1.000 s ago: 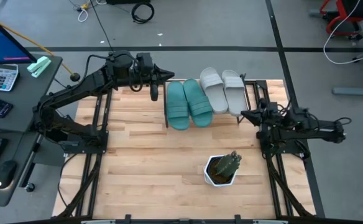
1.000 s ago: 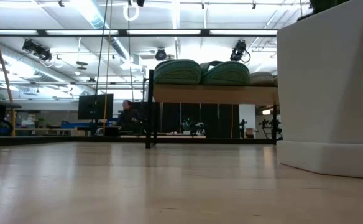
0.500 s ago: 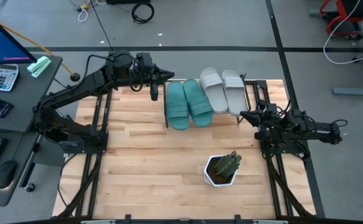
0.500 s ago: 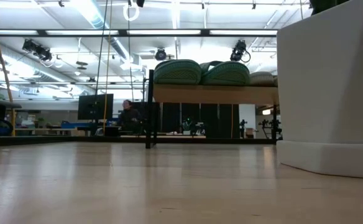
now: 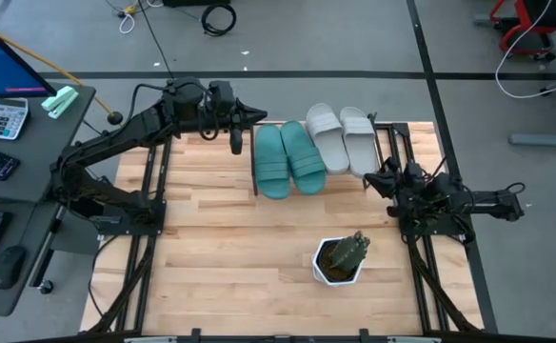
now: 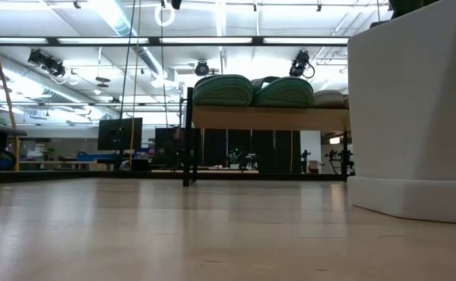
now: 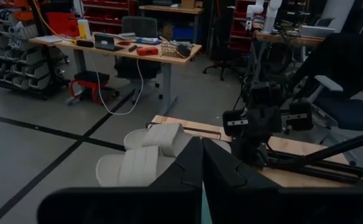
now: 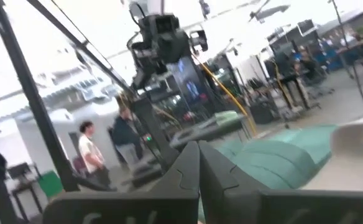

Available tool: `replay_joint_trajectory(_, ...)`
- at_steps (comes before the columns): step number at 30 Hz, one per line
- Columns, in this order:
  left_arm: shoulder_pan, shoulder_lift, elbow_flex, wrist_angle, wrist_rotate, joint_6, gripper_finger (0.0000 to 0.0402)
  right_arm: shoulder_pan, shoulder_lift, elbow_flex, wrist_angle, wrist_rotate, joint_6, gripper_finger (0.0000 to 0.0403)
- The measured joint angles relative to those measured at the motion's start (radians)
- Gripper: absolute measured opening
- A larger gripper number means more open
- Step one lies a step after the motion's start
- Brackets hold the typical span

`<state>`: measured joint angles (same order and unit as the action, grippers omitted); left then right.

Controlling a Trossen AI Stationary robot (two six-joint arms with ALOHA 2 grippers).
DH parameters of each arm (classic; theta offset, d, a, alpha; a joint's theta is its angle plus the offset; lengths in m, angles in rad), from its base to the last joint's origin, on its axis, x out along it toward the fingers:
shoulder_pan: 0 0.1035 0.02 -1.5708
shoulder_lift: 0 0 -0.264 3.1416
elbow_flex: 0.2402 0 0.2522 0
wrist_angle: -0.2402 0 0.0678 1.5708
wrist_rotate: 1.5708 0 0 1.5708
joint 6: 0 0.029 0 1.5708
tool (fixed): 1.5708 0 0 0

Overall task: Pick and place slides into the shelf
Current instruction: Return to Home Position

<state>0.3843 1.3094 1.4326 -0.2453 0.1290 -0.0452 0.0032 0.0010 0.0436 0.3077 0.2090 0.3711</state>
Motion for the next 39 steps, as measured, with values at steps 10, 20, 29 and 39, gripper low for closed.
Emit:
replay_joint_trajectory(10, 0.0, 0.0, 0.0, -0.013, 0.0, -0.004, 0.0009, 0.0, 0.0, -0.008, 0.002, -0.071, -0.005, 0.0)
replay_joint_trajectory(20, 0.0, 0.0, 0.0, -0.023, 0.0, -0.023, 0.0019, 0.0, 0.0, -0.034, 0.013, -0.094, -0.022, 0.0)
replay_joint_trajectory(29, 0.001, 0.0, 0.0, -0.023, 0.0, -0.014, 0.0006, 0.0, 0.021, -0.034, -0.062, -0.16, -0.119, 0.0)
replay_joint_trajectory(39, 0.001, 0.0, 0.0, -0.023, 0.0, 0.032, 0.0017, 0.07, 0.057, -0.034, -0.147, -0.157, -0.211, 0.0)
